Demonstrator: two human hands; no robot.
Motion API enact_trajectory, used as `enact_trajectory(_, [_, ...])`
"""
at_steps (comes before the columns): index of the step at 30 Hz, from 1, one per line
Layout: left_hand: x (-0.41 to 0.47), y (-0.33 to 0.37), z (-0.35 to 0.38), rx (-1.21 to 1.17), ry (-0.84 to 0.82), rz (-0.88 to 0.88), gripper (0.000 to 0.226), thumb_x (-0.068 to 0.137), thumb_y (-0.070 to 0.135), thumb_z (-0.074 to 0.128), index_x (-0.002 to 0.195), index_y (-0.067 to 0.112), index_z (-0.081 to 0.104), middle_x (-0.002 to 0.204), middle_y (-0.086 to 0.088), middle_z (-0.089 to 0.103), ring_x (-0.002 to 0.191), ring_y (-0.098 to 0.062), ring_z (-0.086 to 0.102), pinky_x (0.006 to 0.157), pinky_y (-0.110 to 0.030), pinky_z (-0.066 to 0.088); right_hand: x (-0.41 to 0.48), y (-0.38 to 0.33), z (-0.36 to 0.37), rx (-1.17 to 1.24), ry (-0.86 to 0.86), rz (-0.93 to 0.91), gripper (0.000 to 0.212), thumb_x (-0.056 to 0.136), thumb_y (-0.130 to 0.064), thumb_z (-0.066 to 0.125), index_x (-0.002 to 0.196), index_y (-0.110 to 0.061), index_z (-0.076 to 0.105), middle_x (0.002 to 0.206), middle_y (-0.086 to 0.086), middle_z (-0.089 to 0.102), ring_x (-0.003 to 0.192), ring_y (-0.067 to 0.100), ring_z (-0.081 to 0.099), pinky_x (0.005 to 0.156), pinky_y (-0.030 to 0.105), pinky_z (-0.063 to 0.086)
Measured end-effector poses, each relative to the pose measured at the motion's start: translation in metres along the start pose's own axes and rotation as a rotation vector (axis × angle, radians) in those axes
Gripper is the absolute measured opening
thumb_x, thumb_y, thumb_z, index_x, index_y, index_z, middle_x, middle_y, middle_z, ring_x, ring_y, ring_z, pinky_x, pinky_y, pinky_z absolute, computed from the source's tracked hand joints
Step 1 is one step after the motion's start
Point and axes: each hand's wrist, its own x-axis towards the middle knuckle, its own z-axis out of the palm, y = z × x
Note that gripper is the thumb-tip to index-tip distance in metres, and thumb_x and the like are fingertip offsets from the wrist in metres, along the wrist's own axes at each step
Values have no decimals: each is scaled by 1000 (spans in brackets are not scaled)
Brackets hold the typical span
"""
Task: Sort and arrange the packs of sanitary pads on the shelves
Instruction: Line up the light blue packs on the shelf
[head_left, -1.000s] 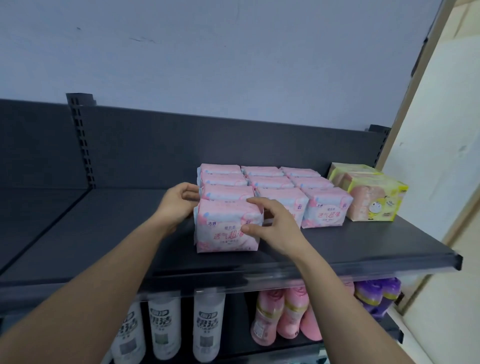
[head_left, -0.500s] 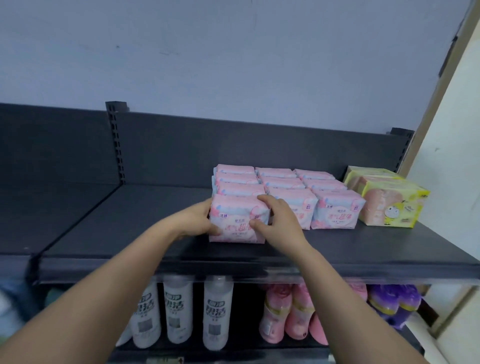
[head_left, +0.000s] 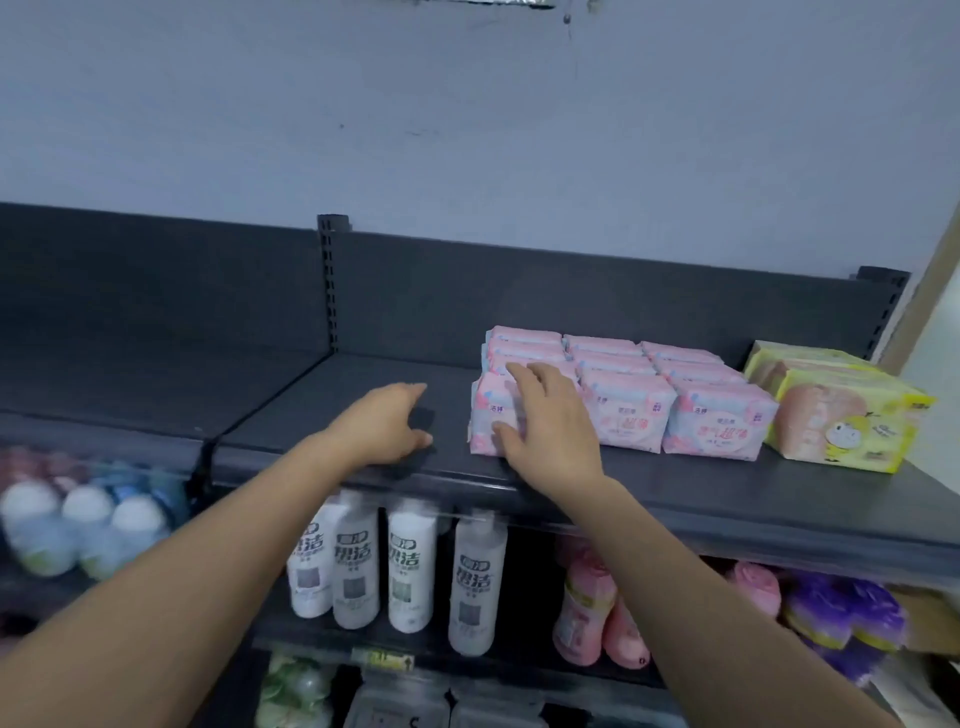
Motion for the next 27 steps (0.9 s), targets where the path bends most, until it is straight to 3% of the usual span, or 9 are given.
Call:
enact_trajectory(12, [-179,-110,-52,431,45,-431,61,90,33,62,142,12,38,146,-7,41,131,-27,43,101,-39,43,-19,-143,50,8,-333,-389,61,91,-39,61,143,-19,37,139,6,42,127,27,39,100,38,40])
enact_trajectory(16, [-244,-142,-70,476,38,-573,51,85,31,62,131,16,47,131,-4,51,118,-26,52,91,-40,48,-31,-201,69,-10,-410,-495,58,90,-42,60,138,-17,41,135,8,45,123,29,42,98,40,40])
enact_trajectory(23, [-354,-193,-104,498,70,-829,60,89,36,60,140,13,41,142,-7,45,131,-27,43,101,-39,42,-55,-314,98,25,-508,-703,59,88,-42,61,138,-18,40,134,10,45,124,32,42,98,40,38])
enact_trajectory(27, [-410,-223,-123,520,72,-940,50,88,34,61,131,12,46,132,-7,51,116,-28,53,82,-37,49,-67,-383,114,80,-547,-802,59,87,-41,63,137,-19,42,132,8,46,125,30,43,94,39,40])
